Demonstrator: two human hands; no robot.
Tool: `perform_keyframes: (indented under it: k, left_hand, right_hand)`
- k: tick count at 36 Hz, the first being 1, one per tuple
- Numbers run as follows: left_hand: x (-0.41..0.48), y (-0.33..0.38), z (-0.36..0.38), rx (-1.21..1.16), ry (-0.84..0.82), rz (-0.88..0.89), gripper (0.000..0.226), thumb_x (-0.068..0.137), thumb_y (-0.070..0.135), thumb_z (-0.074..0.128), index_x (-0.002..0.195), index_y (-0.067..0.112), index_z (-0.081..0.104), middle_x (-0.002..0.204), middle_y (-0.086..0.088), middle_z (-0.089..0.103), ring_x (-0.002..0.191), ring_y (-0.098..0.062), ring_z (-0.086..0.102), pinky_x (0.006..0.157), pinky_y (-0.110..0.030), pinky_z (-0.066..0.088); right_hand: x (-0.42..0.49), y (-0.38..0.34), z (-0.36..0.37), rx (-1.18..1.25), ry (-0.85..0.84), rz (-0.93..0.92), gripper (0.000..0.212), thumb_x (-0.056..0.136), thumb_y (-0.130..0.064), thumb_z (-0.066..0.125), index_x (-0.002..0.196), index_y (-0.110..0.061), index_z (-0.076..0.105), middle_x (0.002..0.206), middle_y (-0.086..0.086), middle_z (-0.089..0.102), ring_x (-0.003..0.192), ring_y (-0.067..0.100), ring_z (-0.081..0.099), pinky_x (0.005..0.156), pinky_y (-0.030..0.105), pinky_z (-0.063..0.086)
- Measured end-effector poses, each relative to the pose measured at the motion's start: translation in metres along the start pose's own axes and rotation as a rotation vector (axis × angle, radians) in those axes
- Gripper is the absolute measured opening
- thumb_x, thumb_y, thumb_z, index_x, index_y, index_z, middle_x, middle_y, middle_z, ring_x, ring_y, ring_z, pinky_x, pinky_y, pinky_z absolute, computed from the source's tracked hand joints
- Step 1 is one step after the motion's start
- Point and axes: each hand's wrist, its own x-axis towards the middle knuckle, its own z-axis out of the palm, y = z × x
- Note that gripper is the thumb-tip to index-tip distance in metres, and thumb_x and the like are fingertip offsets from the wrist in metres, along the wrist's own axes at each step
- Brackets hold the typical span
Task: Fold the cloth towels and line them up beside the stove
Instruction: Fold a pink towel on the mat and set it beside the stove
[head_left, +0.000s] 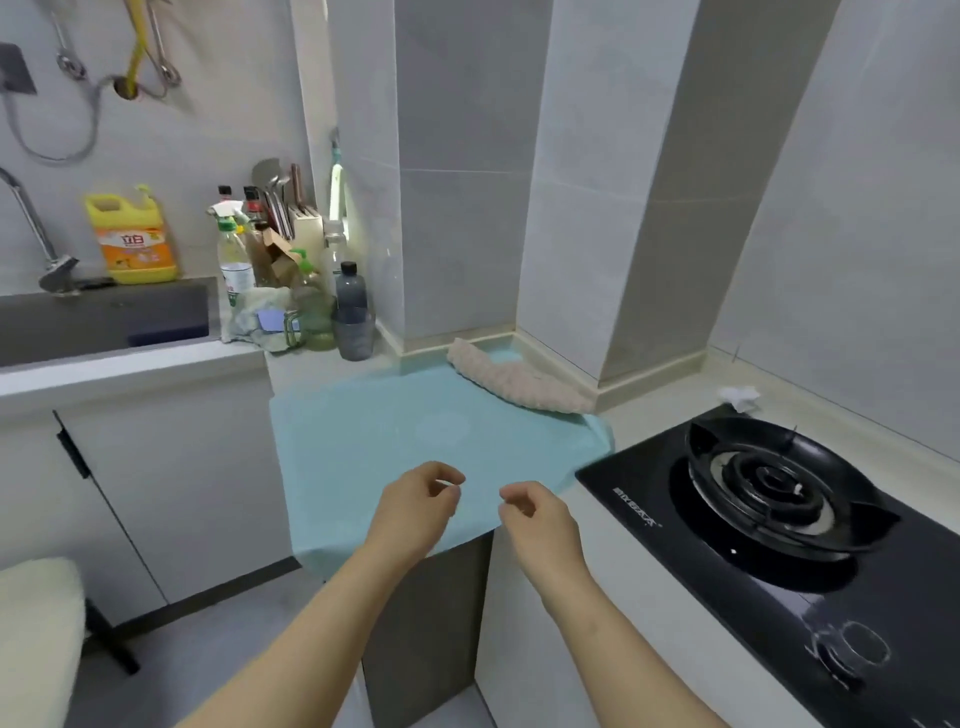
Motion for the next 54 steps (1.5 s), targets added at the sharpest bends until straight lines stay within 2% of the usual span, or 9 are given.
perform_keyframes:
  k: [12, 16, 22, 28, 33, 38, 42, 50, 54]
  left_hand:
    - [0.191, 0.008, 0.002, 0.045, -0.097, -0.005, 0.016, 0.091, 0.016, 0.048, 0.097, 0.024, 0.06, 0.093, -0.001, 0.066, 0.09, -0.022, 0.065, 0.066, -0.025, 0.048]
    - [0.251, -0.003, 0.001, 0.146, -0.147, 0.055, 0.021, 0.093, 0.018, 0.047, 0.108, 0.021, 0.061, 0.102, 0.002, 0.063, 0.091, -0.016, 0.06, 0.078, -0.027, 0.048]
    - [0.344, -0.02, 0.002, 0.371, -0.274, 0.287, 0.027, 0.093, 0.018, 0.044, 0.115, 0.02, 0.059, 0.12, 0.005, 0.06, 0.101, -0.016, 0.058, 0.077, -0.023, 0.042]
    - [0.411, -0.029, 0.016, 0.434, -0.519, 0.577, 0.053, 0.09, 0.017, 0.047, 0.14, 0.024, 0.033, 0.154, 0.011, 0.014, 0.13, -0.014, 0.038, 0.089, -0.031, 0.044]
    - [0.431, -0.046, 0.03, 0.652, -0.565, 0.677, 0.042, 0.09, 0.017, 0.043, 0.13, 0.025, 0.04, 0.126, -0.001, 0.05, 0.109, -0.023, 0.052, 0.076, -0.035, 0.047]
    - [0.428, -0.063, 0.017, 0.598, -0.469, 0.917, 0.029, 0.089, 0.017, 0.044, 0.115, 0.023, 0.056, 0.112, 0.004, 0.056, 0.103, -0.018, 0.052, 0.063, -0.025, 0.033]
    - [0.424, -0.083, -0.007, 0.484, -0.462, 1.151, 0.023, 0.07, 0.023, 0.043, 0.074, 0.024, 0.066, 0.071, 0.008, 0.062, 0.066, -0.018, 0.06, 0.044, -0.014, 0.017]
    - [0.419, -0.131, -0.023, 0.234, -0.362, 1.31, 0.023, 0.068, 0.026, 0.044, 0.068, 0.019, 0.066, 0.067, 0.008, 0.062, 0.069, -0.017, 0.049, 0.065, -0.03, 0.041]
    - [0.416, -0.131, -0.023, 0.229, -0.173, 1.328, 0.032, 0.079, 0.036, 0.046, 0.059, 0.019, 0.065, 0.074, 0.01, 0.065, 0.087, -0.014, 0.043, 0.074, -0.028, 0.027]
  right_hand:
    - [0.196, -0.009, 0.02, -0.109, 0.152, 0.02, 0.023, 0.093, -0.017, 0.047, 0.114, -0.017, 0.058, 0.129, -0.001, 0.049, 0.098, 0.01, 0.045, 0.079, 0.023, 0.037]
    - [0.243, -0.009, 0.04, -0.241, 0.215, 0.032, 0.03, 0.091, -0.016, 0.049, 0.12, -0.016, 0.057, 0.132, 0.0, 0.049, 0.119, 0.018, 0.045, 0.101, 0.03, 0.037]
    - [0.306, -0.008, 0.067, -0.351, 0.39, 0.098, 0.049, 0.09, -0.015, 0.051, 0.138, -0.016, 0.039, 0.142, 0.002, 0.037, 0.128, 0.022, 0.037, 0.105, 0.032, 0.032]
    - [0.332, 0.0, 0.094, -0.534, 0.452, 0.335, 0.061, 0.091, -0.023, 0.049, 0.146, -0.023, 0.021, 0.139, 0.005, 0.04, 0.125, 0.027, 0.039, 0.1, 0.034, 0.034]
    - [0.331, 0.007, 0.114, -0.748, 0.55, 0.412, 0.033, 0.094, -0.026, 0.043, 0.125, -0.027, 0.052, 0.123, 0.003, 0.053, 0.115, 0.026, 0.044, 0.088, 0.031, 0.035]
    - [0.312, 0.004, 0.143, -0.697, 0.74, 0.376, 0.026, 0.093, -0.024, 0.043, 0.11, -0.022, 0.062, 0.105, 0.004, 0.06, 0.1, 0.025, 0.047, 0.073, 0.03, 0.026]
    - [0.288, 0.004, 0.177, -0.624, 0.899, 0.321, 0.024, 0.074, -0.022, 0.047, 0.083, -0.02, 0.069, 0.08, 0.005, 0.063, 0.075, 0.028, 0.053, 0.062, 0.031, 0.03]
    - [0.273, 0.01, 0.22, -0.702, 1.1, 0.188, 0.024, 0.065, -0.028, 0.04, 0.066, -0.025, 0.064, 0.066, -0.005, 0.052, 0.059, 0.02, 0.049, 0.053, 0.025, 0.033]
    - [0.276, 0.011, 0.222, -0.669, 1.095, 0.2, 0.022, 0.06, -0.02, 0.046, 0.072, -0.02, 0.065, 0.076, -0.008, 0.04, 0.072, 0.016, 0.037, 0.063, 0.03, 0.033]
